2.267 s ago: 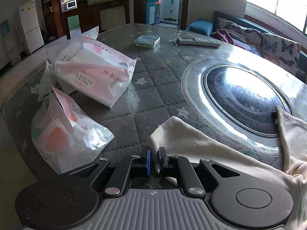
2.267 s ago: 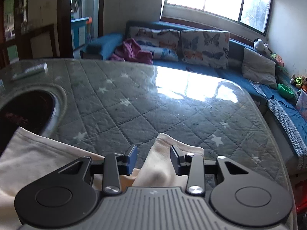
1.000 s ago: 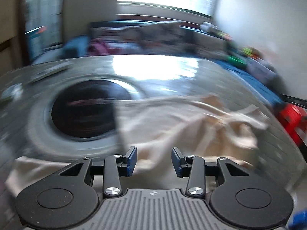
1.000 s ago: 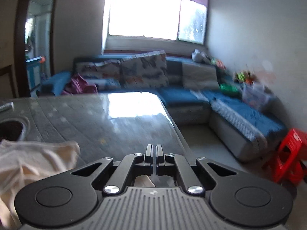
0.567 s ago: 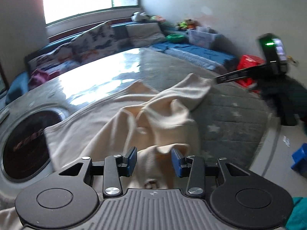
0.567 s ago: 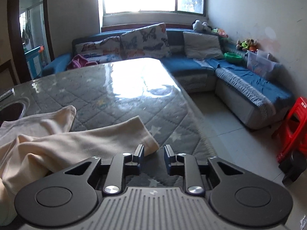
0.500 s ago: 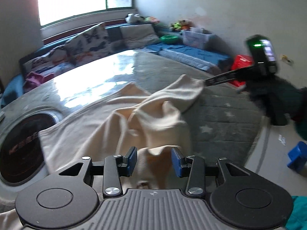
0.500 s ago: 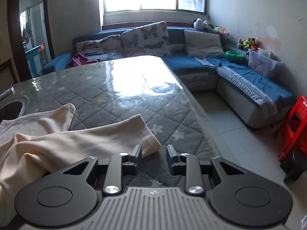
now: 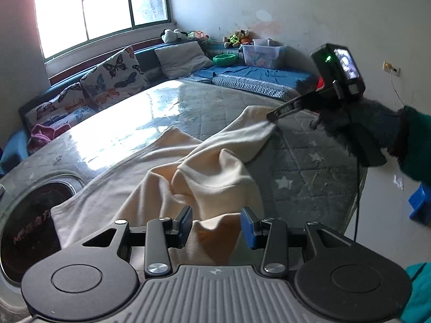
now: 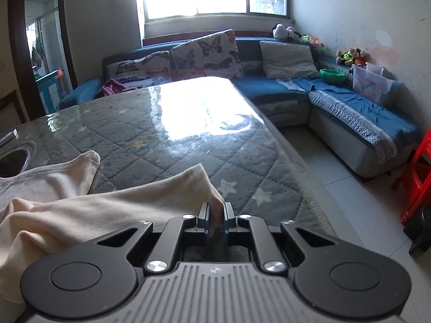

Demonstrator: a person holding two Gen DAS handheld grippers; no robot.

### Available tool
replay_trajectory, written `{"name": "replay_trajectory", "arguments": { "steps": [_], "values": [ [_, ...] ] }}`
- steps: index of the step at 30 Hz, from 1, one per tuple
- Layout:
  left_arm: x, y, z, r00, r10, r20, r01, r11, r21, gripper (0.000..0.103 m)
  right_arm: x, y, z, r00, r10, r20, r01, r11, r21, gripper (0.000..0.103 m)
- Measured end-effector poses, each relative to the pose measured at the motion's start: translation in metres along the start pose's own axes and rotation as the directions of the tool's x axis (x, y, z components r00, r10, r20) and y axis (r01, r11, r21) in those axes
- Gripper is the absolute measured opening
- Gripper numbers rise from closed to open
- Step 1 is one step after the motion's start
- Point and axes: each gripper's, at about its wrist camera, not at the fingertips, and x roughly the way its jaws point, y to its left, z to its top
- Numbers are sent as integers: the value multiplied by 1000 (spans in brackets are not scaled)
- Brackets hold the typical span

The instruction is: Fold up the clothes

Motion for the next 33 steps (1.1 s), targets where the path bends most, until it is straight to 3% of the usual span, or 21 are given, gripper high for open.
{"name": "replay_trajectory", "arguments": {
  "steps": [9, 13, 16, 18, 25, 30, 33],
  "values": [
    [14, -3, -11, 1000, -11, -3, 11, 979, 202, 37, -30, -5, 11, 996, -32, 89, 34, 999, -12, 8],
    [24, -10, -17, 1000, -15, 10, 12, 965, 261, 25, -38, -6, 15, 992, -49, 117, 51, 999, -17, 8],
    [29, -12, -22, 999, -38, 6, 35, 962, 269, 9, -43, -7, 17, 989, -60, 134, 63, 998, -18, 7],
    [28, -12, -24, 999, -50, 12, 45, 964, 261, 4, -46, -8, 18, 987, -69, 144, 72, 997, -19, 7],
    [-2, -8, -21, 992, -117, 52, 105, 975, 197, 2, -64, -15, 16, 973, -122, 196, 129, 991, -22, 7],
    [-19, -9, -24, 973, -225, 54, 213, 962, 170, 2, -88, -20, 8, 950, -185, 250, 198, 980, -29, 7],
    [-17, -12, -29, 961, -276, 25, 267, 946, 183, 2, -89, -27, 1, 945, -227, 236, 239, 971, -20, 7]
  ]
}}
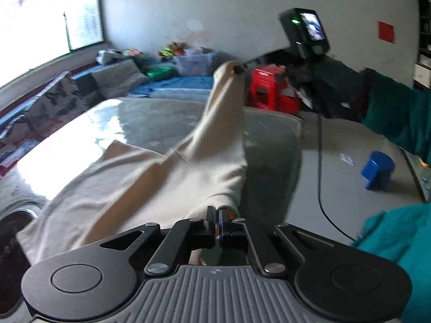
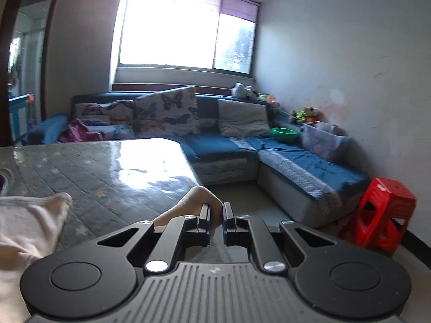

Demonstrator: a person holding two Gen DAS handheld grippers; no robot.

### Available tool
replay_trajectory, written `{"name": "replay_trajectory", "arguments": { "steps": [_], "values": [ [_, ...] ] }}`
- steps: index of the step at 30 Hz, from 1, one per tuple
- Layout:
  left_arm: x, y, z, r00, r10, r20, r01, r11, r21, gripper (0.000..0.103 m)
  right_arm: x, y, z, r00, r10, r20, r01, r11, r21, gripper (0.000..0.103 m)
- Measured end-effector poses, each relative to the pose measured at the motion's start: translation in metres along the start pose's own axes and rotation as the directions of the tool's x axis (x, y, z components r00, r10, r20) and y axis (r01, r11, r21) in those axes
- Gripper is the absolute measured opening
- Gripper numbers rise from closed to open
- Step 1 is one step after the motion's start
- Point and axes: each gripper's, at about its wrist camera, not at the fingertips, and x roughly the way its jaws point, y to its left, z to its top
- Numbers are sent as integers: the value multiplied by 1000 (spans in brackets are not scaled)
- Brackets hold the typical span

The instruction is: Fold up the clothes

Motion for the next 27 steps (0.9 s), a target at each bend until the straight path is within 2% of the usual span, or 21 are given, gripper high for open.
{"name": "replay_trajectory", "arguments": {
  "steps": [3, 7, 11, 14, 16, 18, 20, 25, 27],
  "values": [
    [7, 0, -2, 999, -44, -30, 44, 999, -8, 2, 12, -7, -10, 998, -18, -59, 19, 1000, 17, 7],
    [3, -1, 0, 997, -69, -21, 69, 998, -4, 2, 29, -11, -27, 988, -53, -148, 54, 999, 5, 7],
    [-4, 1, 3, 997, -73, -5, 73, 997, 2, 5, 26, -16, -30, 985, -55, -164, 57, 998, 11, 11],
    [-1, 9, 13, 999, -26, 36, 27, 999, -22, 11, 25, -19, -29, 985, -26, -172, 31, 999, 31, 11],
    [11, 9, 17, 999, -36, 30, 37, 999, -35, 14, 31, -21, -28, 983, 15, -186, -8, 999, 44, 13],
    [25, 6, 20, 999, -45, 14, 46, 998, -38, 20, 38, -19, -27, 979, 56, -197, -49, 998, 40, 23],
    [38, 2, 22, 999, -53, -1, 53, 998, -42, 27, 47, -13, -26, 974, 88, -210, -84, 996, 29, 26],
    [58, -9, 19, 997, -54, -48, 53, 998, -29, 26, 72, -7, -26, 954, 152, -259, -148, 988, 38, 27],
    [65, -10, 16, 996, -60, -70, 58, 998, -32, 21, 80, -3, -27, 946, 160, -281, -156, 987, 34, 24]
  ]
}}
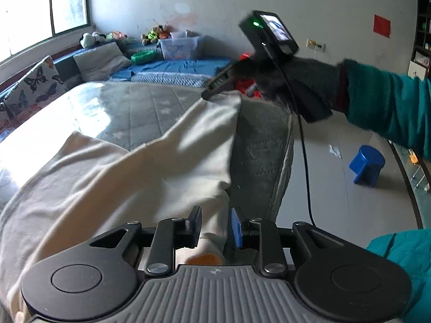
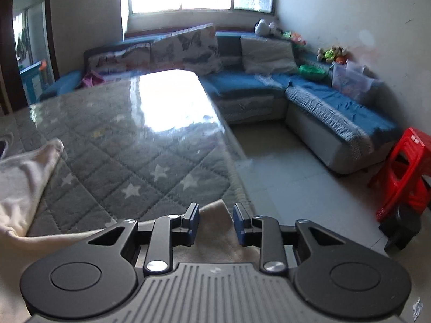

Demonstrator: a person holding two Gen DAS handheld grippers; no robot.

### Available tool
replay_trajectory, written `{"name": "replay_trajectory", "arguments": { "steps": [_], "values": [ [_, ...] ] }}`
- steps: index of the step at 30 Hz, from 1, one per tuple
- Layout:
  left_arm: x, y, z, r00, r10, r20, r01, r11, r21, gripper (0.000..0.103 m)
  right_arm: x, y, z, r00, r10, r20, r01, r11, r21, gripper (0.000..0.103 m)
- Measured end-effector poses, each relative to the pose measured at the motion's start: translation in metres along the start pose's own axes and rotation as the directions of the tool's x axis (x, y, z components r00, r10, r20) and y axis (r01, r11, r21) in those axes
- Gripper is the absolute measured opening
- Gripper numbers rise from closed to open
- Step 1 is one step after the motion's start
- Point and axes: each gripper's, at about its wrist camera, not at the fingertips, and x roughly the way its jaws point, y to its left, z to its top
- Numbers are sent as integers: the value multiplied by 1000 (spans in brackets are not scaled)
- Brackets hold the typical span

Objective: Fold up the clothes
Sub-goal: 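Lay the sweatshirt flat on the table with both grippers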

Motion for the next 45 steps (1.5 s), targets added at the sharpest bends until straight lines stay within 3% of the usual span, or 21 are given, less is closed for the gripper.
{"name": "replay_trajectory", "arguments": {
  "steps": [1, 4, 9, 15, 17, 20, 24, 28, 32, 38, 43, 45],
  "values": [
    [3, 0, -2, 1000, -5, -13, 5, 1000, -6, 11, 2, 1, 0, 1000, 2, 2, -2, 1000, -1, 20],
    [2, 2, -5, 999, -42, -23, 41, 999, -32, 4, 5, 4, 4, 1000, -21, 7, 21, 1000, -15, 14],
    [-8, -6, -14, 994, -107, -27, 107, 994, -14, 4, 15, 11, 10, 998, -68, 19, 68, 997, -48, 14],
    [-27, 5, -16, 992, -121, 30, 123, 985, -117, 7, 13, 15, 13, 996, -81, 35, 84, 994, -66, 19],
    [-42, 8, -17, 993, -97, 66, 104, 987, -122, 14, 5, 18, 13, 994, -92, 52, 96, 992, -87, 19],
    [-69, 17, -24, 995, -17, 96, 31, 989, -147, 15, -13, 24, 15, 995, -66, 80, 75, 991, -113, 20],
    [-96, 35, -41, 993, 85, 77, -68, 978, -199, 15, -38, 42, 13, 995, 38, 87, -22, 983, -181, 22],
    [-109, 37, -53, 993, 107, 42, -95, 970, -223, 20, -63, 71, 6, 984, 169, 57, -148, 952, -267, 22],
    [-101, 27, -57, 993, 120, 12, -115, 973, -201, 35, -87, 102, -3, 947, 322, -14, -309, 895, -322, 23],
    [-85, 17, -66, 985, 164, -44, -169, 973, -157, 34, -117, 150, -25, 859, 489, -153, -507, 764, -400, 24],
    [-89, 15, -73, 979, 200, -46, -204, 966, -161, 14, -133, 183, -47, 787, 564, -248, -611, 660, -438, 33],
    [-97, 13, -72, 978, 206, -22, -207, 964, -168, 13, -137, 195, -59, 782, 558, -278, -617, 628, -474, 33]
  ]
}}
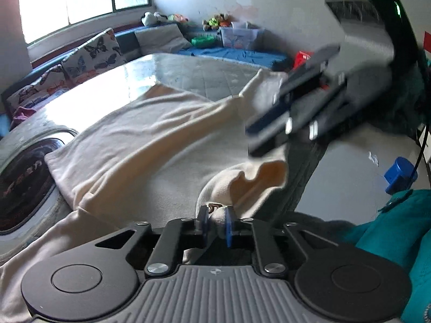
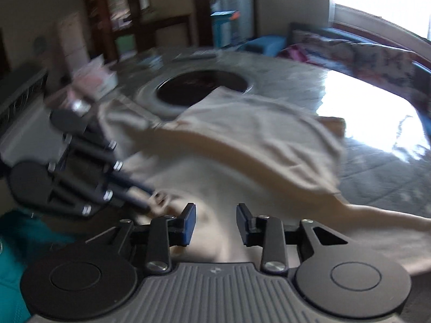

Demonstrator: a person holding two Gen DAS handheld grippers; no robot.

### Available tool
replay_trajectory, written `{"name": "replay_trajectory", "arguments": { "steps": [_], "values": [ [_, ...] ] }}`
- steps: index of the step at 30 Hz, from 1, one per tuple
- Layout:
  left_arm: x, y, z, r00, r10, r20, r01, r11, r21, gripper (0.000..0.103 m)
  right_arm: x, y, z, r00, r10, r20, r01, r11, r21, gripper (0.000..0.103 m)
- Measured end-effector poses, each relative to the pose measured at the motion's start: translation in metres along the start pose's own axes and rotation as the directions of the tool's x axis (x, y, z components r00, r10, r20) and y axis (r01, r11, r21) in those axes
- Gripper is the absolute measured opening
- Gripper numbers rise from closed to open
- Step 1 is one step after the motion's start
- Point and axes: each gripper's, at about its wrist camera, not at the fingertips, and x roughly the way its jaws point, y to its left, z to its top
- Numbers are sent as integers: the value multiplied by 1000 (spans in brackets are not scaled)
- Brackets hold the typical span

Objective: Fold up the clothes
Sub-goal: 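Lay the sweatshirt flat on the table with both grippers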

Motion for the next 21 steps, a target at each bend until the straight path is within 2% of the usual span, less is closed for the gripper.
{"name": "replay_trajectory", "arguments": {
  "steps": [5, 8, 10, 12, 13, 16, 18, 21],
  "values": [
    [-32, 1, 1, 998, -12, 69, 13, 1000, -4, 13, 5, 15, -6, 1000, -6, -27, 4, 998, -69, 32],
    [-31, -2, -5, 999, -30, 39, 29, 1000, 11, 13, 6, 16, -7, 999, 6, -41, -9, 997, -72, 30],
    [-24, -2, -9, 999, -37, -1, 37, 999, 12, 13, 12, 17, -10, 997, 23, -71, -29, 996, -78, 25],
    [-19, 1, -12, 998, -54, -31, 54, 999, 2, 15, 16, 20, -15, 994, 44, -104, -54, 994, -97, 25],
    [-20, 3, -13, 998, -55, -36, 55, 998, -6, 18, 15, 22, -16, 993, 48, -109, -60, 992, -112, 25],
    [-27, 17, -10, 998, -60, -21, 59, 998, -36, 18, 6, 21, -13, 992, 62, -108, -75, 990, -123, 25],
    [-34, 30, -4, 999, -50, 7, 51, 996, -71, 18, 0, 15, -9, 994, 62, -91, -72, 991, -110, 25],
    [-33, 51, 7, 999, 16, 45, -10, 991, -135, 18, -4, -1, 1, 998, 23, -51, -27, 997, -68, 26]
  ]
}}
